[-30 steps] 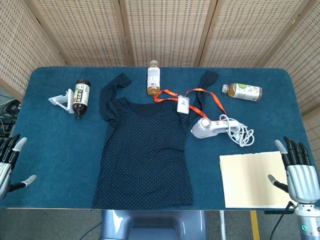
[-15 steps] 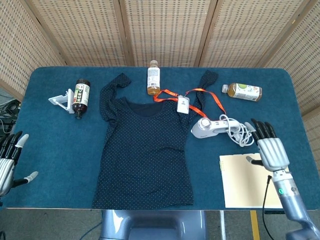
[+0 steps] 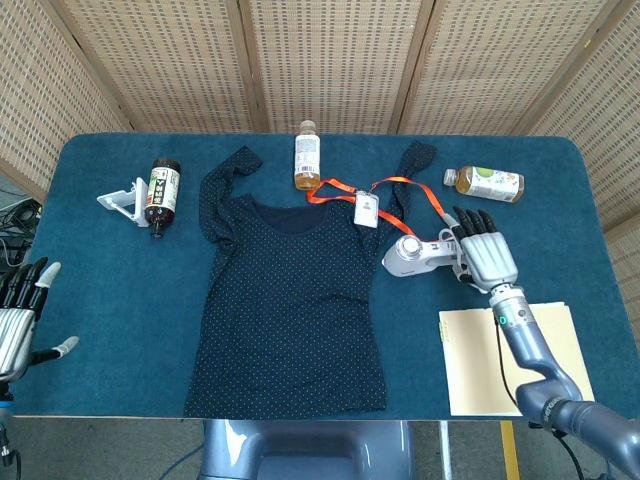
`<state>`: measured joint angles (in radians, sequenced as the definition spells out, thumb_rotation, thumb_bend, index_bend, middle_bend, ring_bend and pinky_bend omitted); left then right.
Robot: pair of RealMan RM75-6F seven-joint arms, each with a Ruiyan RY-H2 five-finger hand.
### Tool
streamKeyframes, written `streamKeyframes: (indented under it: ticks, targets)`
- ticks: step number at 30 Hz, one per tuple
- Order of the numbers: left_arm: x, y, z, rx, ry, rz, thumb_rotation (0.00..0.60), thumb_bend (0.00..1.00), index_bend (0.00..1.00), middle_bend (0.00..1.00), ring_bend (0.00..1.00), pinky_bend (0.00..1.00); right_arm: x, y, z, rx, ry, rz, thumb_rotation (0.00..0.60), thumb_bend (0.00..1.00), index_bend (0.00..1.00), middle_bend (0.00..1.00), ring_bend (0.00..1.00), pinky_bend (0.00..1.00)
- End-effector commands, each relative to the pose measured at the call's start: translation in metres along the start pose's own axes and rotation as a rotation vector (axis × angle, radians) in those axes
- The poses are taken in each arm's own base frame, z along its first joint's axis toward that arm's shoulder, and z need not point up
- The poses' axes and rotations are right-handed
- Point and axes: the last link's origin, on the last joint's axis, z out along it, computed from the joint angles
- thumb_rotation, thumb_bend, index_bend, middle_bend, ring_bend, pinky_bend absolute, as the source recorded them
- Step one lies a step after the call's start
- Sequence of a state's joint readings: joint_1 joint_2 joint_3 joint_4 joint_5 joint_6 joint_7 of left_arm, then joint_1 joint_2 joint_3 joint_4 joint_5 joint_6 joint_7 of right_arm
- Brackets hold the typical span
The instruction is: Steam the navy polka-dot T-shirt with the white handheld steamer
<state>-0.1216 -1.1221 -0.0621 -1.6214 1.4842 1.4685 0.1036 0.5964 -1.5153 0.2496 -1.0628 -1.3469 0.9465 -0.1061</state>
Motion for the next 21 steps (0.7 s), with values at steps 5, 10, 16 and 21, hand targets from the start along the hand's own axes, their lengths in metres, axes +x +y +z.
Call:
streamKeyframes:
  ticks: [5, 10, 16, 21]
  targets:
    - [-0.001, -0.001, 0.004, 0.01, -0.007, -0.001, 0.6, 0.0, 0.0, 0.0, 0.0, 0.0, -0.013, -0.02, 0.014, 0.034, -0.027, -0.015, 0.6, 0.48, 0.0, 0.0, 0.0, 0.0]
    - [-0.003, -0.001, 0.006, 0.013, -0.016, -0.002, 0.6, 0.0, 0.0, 0.0, 0.0, 0.0, -0.013, -0.027, 0.024, 0.034, -0.014, -0.021, 0.6, 0.49, 0.0, 0.0, 0.0, 0.0]
    - [-0.001, -0.003, 0.006, 0.024, -0.01, -0.008, 0.6, 0.0, 0.0, 0.0, 0.0, 0.0, -0.019, -0.028, 0.035, 0.021, -0.005, -0.08, 0.6, 0.5, 0.0, 0.0, 0.0, 0.0]
    - [-0.001, -0.005, 0.006, 0.029, -0.01, -0.01, 0.6, 0.0, 0.0, 0.0, 0.0, 0.0, -0.026, -0.026, 0.041, 0.011, -0.012, -0.121, 0.6, 0.5, 0.0, 0.0, 0.0, 0.0]
